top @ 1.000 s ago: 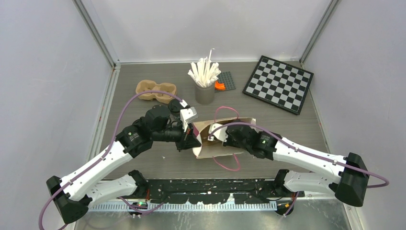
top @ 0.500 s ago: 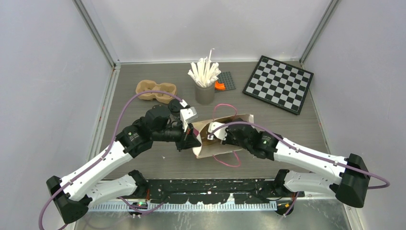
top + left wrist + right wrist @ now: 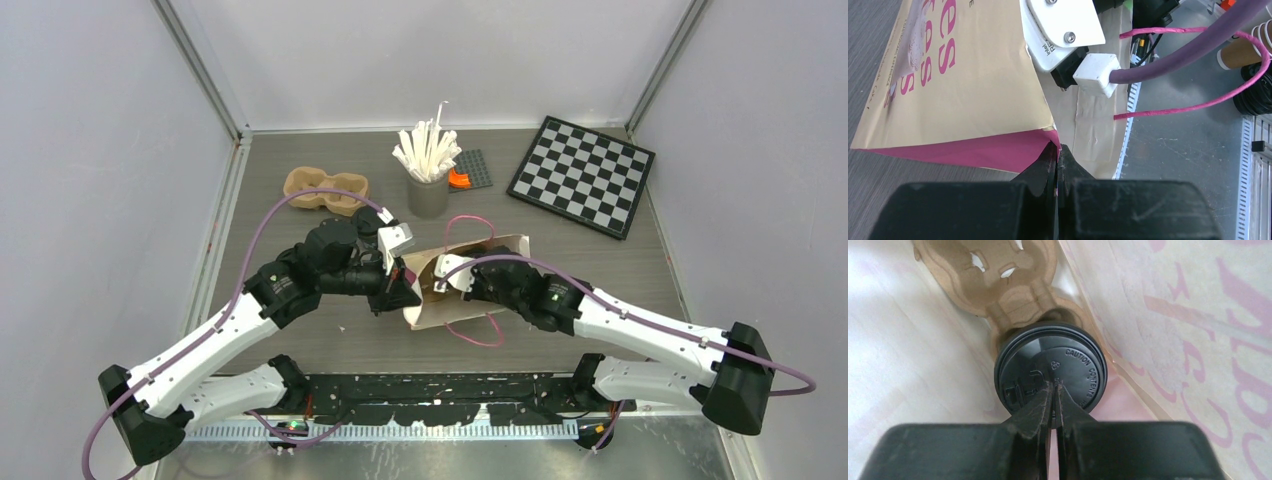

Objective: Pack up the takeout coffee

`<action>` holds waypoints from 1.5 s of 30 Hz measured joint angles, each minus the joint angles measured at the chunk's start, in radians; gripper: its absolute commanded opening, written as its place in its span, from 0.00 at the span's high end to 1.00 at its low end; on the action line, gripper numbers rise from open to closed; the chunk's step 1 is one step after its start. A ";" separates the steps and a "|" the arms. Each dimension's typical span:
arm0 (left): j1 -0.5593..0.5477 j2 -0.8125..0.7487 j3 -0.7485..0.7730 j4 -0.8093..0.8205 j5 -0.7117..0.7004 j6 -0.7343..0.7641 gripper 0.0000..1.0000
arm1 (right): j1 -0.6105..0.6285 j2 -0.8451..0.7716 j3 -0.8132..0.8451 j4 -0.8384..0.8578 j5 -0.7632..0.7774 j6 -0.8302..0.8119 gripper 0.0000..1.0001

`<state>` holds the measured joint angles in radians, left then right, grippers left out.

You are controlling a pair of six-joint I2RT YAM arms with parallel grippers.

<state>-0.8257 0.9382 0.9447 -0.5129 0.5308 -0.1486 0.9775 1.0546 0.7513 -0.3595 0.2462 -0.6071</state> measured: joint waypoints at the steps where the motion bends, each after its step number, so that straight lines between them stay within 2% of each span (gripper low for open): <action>1: 0.000 0.000 0.000 0.000 0.000 0.000 1.00 | 0.000 0.002 0.000 0.005 -0.002 -0.002 0.90; 29: -0.001 0.008 -0.003 0.009 -0.012 -0.009 1.00 | -0.045 0.120 -0.055 0.216 0.006 -0.054 0.94; 45: -0.015 0.022 -0.011 0.043 -0.016 -0.040 1.00 | -0.059 0.124 -0.066 0.240 0.006 -0.054 0.93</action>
<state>-0.8410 0.9604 0.9340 -0.4694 0.5144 -0.1886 0.9188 1.1782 0.6853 -0.1200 0.2523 -0.6609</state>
